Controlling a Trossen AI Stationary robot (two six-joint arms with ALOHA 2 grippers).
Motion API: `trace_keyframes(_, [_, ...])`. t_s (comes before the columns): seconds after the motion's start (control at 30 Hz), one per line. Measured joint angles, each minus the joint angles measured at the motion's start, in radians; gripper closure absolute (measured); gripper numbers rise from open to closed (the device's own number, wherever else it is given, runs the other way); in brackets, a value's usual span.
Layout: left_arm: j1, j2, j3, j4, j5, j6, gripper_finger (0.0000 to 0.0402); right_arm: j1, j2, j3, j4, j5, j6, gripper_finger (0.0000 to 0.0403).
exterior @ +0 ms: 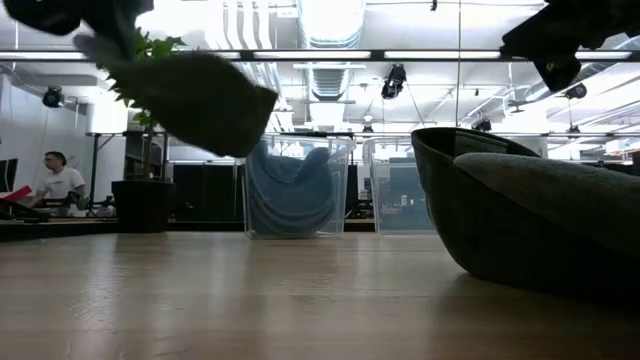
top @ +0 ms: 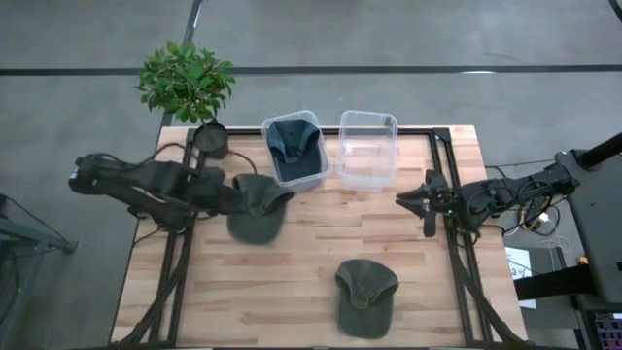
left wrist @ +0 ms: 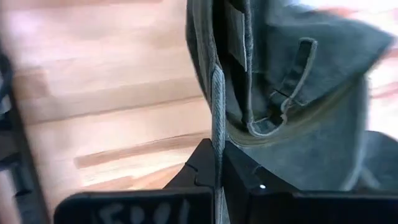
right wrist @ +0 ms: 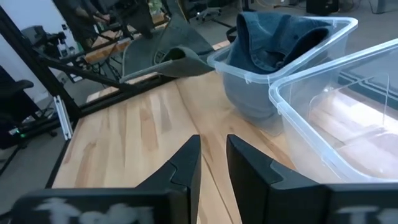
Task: Pick & Place hat
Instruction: Put the top black cap into the right transparent bin
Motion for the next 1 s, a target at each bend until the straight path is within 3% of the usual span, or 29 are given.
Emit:
trace_keyframes(0.33, [-0.04,0.055,0.142,0.128,-0.185,0.078,0.0395,0.0,0.0,0.0,0.095,0.0,-0.002,0.0327])
trace_keyframes(0.53, [-0.041,0.111,0.144,0.251,-0.145,0.115,0.0395,0.0,0.0,0.0,0.138,0.0,0.0,0.0335])
trace_keyframes(0.8, [-0.085,0.139,0.145,0.255,-0.054,0.056,0.0395,0.0,0.002,0.0,0.142,0.0,0.0,0.0326])
trace_keyframes(1.0, [-0.126,0.139,0.157,0.32,-0.184,0.047,0.0395,0.0,0.002,0.0,0.168,0.0,0.0,0.033])
